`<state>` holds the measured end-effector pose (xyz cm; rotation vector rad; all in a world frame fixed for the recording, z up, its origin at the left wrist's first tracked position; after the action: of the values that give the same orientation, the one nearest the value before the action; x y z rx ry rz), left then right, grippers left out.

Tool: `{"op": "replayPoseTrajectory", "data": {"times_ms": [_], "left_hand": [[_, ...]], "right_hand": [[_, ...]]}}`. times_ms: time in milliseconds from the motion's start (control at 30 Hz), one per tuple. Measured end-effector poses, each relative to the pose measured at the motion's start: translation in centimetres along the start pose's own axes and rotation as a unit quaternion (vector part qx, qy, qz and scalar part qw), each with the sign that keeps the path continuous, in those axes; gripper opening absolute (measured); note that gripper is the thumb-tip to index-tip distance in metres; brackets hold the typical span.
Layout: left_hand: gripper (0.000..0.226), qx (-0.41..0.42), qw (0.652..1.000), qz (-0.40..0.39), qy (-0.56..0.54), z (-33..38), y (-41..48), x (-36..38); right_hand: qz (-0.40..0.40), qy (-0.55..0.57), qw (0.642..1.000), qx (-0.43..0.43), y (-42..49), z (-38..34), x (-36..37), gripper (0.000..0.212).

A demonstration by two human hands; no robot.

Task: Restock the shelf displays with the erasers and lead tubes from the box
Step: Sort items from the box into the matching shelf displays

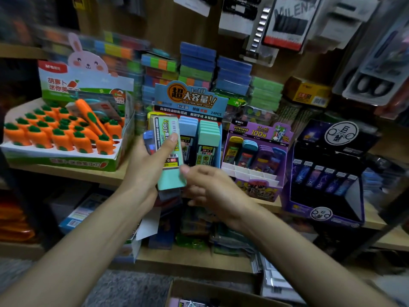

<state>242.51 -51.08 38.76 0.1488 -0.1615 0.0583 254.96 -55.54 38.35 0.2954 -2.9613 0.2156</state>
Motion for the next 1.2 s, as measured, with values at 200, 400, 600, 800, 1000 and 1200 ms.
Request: {"op": "replayPoseTrajectory", "data": {"times_ms": [200,400,600,800,1000,1200], "left_hand": [[0.020,-0.036,0.999,-0.001,0.031,-0.6,-0.3,0.2],[0.011,-0.042,0.996,-0.052,0.055,-0.9,-0.1,0.6],[0.006,-0.017,0.996,-0.040,0.080,-0.8,0.8,-0.1],[0.007,-0.006,0.996,-0.014,0.093,-0.9,1.1,-0.8],[0.007,0.004,0.995,-0.016,0.099,-0.8,1.0,-0.6],[0.009,0.002,0.995,-0.015,0.102,-0.7,1.0,-0.5]], "right_hand": [[0.052,0.110,0.993,-0.006,-0.2,1.5,-0.2,0.010],[0.142,0.137,0.976,-0.089,0.3,-1.9,-4.0,0.012],[0.171,-0.279,0.910,-0.255,0.0,-9.1,-8.2,0.021],[0.146,-0.462,0.828,-0.282,1.4,-10.8,-7.9,0.019],[0.089,-0.536,0.783,-0.303,2.5,-10.4,-6.8,0.028],[0.053,-0.547,0.776,-0.310,3.0,-9.5,-5.9,0.028]]}}
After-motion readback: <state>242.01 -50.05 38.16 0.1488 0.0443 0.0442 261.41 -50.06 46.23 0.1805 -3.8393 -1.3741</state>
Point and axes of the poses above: each hand's wrist, its own y-axis towards the middle knuckle, its own x-axis out of the palm, z = x × y, the point moved 2 cm from there along y, towards the middle knuckle, and after that the axes turned 13 degrees about y, right-handed, at the moved point
